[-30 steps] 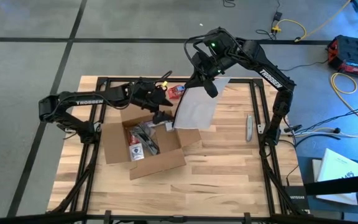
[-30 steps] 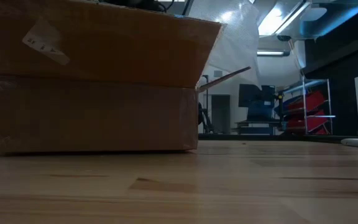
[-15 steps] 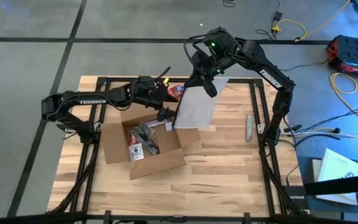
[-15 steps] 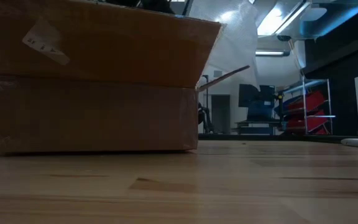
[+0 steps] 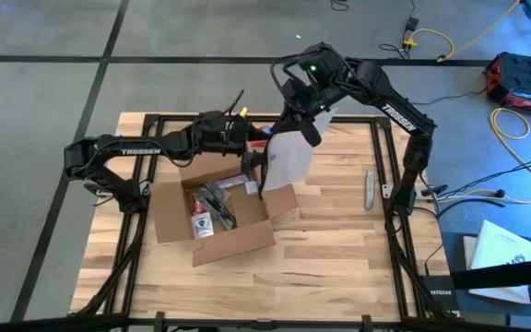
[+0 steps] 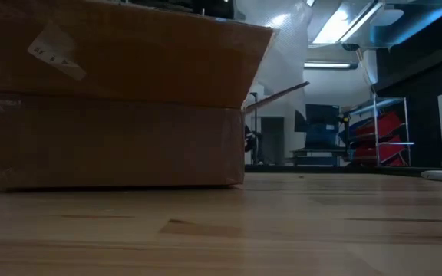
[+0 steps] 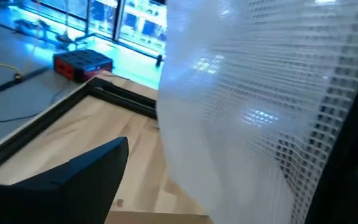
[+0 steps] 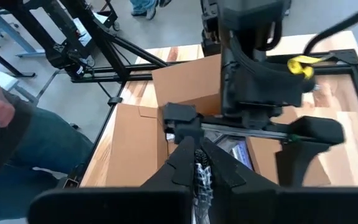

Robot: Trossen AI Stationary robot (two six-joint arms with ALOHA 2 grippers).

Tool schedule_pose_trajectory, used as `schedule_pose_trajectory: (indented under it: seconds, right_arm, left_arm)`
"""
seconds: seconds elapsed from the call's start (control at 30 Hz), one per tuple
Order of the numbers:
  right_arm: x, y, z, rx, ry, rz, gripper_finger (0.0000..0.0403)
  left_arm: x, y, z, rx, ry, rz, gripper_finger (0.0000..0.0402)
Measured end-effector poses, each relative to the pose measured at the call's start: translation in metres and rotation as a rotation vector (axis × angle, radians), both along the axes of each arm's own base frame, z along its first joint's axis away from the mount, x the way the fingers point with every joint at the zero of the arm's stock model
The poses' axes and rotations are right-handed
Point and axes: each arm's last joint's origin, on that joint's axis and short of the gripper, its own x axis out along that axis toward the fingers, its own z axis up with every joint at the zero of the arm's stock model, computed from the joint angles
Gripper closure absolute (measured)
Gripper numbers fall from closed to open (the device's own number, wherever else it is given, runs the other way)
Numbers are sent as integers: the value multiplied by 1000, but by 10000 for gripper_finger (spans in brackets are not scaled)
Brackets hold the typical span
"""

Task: Unpack boxes
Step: Open the transparent zip bag

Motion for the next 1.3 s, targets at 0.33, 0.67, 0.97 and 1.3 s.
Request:
schedule_pose_trajectory:
  seconds: [0.33, 0.67, 0.97, 1.3]
  right_arm:
    - [11, 7, -6, 9, 14, 23, 403]
    - [12, 6, -5, 9, 8, 15, 403]
    - [13, 11, -6, 3, 13, 19, 397]
    - [12, 11, -4, 8, 17, 0, 364]
  left_arm:
    - [1, -2, -2, -58, 12, 33, 35]
    - [2, -5, 2, -65, -24, 26, 114]
    - [2, -6, 0, -91, -10, -9, 284]
    - [-1, -2, 2, -71, -16, -16, 400]
